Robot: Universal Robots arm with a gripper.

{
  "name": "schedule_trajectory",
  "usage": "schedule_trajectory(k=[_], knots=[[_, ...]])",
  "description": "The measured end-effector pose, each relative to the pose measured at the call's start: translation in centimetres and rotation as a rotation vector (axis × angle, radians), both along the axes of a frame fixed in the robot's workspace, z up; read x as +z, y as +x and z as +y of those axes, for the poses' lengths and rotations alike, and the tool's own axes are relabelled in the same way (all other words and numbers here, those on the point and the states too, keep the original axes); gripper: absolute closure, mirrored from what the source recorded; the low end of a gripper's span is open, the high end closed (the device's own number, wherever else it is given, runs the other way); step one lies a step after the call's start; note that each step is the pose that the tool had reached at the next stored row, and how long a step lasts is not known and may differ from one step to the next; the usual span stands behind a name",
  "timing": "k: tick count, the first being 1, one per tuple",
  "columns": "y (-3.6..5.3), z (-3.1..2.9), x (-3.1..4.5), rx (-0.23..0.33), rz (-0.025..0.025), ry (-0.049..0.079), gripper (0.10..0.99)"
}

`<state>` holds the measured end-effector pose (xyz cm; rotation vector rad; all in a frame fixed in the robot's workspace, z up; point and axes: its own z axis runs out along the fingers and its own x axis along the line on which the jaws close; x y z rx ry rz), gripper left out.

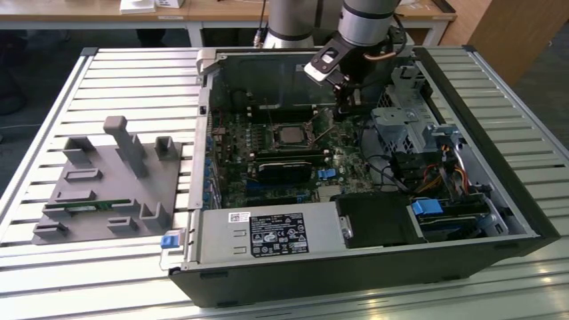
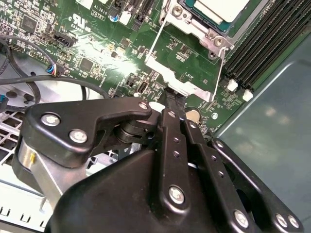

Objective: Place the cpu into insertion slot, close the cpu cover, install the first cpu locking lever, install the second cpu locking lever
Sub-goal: 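Close the cpu cover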

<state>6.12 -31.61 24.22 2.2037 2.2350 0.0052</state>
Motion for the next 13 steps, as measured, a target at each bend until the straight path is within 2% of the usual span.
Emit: schedule_trajectory(k=[13], knots=[[-0.34,0.00,0.00,0.000,0.0000,0.000,0.980]])
